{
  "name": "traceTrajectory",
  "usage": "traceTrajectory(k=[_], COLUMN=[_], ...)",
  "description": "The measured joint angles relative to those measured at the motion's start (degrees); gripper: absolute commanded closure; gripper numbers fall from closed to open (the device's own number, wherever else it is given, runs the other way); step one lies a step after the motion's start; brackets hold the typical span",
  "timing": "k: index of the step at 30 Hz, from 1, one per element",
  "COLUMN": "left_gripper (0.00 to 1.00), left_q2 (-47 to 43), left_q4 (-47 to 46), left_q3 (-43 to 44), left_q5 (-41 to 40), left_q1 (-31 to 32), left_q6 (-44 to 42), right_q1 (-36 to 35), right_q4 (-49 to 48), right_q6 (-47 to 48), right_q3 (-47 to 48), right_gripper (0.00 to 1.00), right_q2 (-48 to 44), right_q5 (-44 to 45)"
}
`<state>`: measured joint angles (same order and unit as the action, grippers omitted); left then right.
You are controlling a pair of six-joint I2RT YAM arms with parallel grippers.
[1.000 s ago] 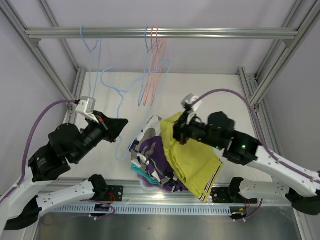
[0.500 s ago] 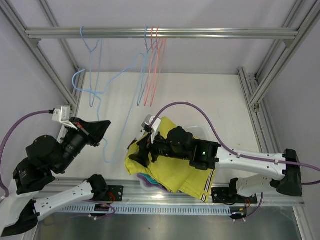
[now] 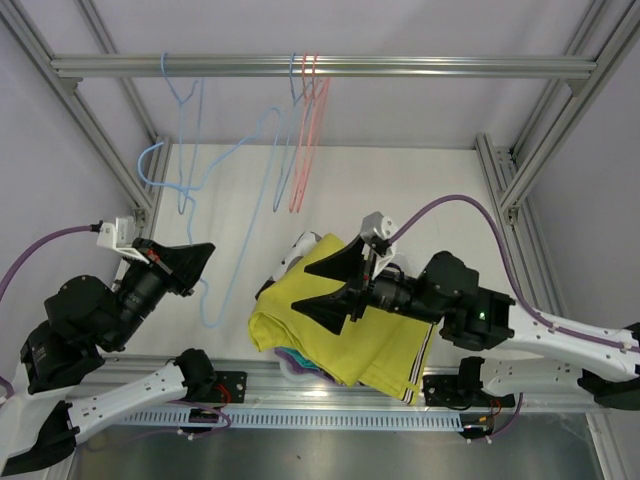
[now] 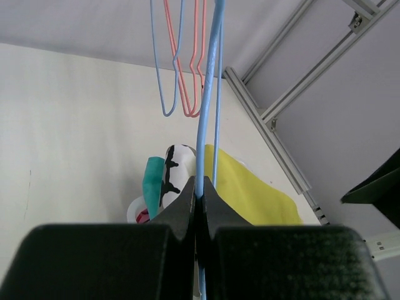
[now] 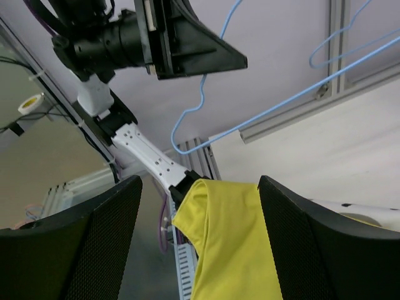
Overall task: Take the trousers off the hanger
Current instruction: Place the trousers in the bin.
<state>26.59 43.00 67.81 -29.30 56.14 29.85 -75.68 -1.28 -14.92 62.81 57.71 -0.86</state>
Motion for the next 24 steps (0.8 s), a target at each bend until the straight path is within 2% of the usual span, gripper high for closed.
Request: traceTrajectory(k=[4,7,11,13,15,17,19,24], left_gripper=[1.00,0.99,1.00,1.00,1.00,0.99,1.00,1.00], left_q2=[-0.17,-1.60,-5.09,-6.56,-7.06,-7.06,-6.95,-5.05], left_q4=[-0.09,-0.20,-0.20,0.04,0.87,0.96,1.36,2.99], left_q3=[-0.26,-2.14,-6.54,-8.46,-9.11,-9.09,-8.57,-1.36], left_q5=[-0.17,-0.83,-1.86,-1.90,-1.88,-1.84,-1.55,1.03], left_q1=[0.00,0.00,0.00,0.00,0.00,0.00,0.00,0.00], left_q6=[-1.40,-2.05,-2.56,-2.84,-3.02,-3.28,-3.52,-4.11], right_q1=[0.02,0.68,2.25,3.21,3.72,4.20,4.31,4.24], right_q4=[-2.91,-6.49,-14.53,-23.19,-32.92,-38.93,-40.09,-29.31], right_q6=[-0.04,-0.44,-3.41,-6.56,-9.03,-10.64,-11.26,-10.32], right_q3=[-2.84,-8.44,-25.11,-34.97,-40.79,-42.32,-41.42,-33.53], right_gripper=[0.20,0.20,0.20,0.20,0.21,0.21,0.20,0.20], right_q2=[-2.10,-1.33,0.24,1.77,3.56,5.11,6.43,6.45], right_q5=[1.75,2.95,3.98,3.98,3.93,3.82,3.56,2.60])
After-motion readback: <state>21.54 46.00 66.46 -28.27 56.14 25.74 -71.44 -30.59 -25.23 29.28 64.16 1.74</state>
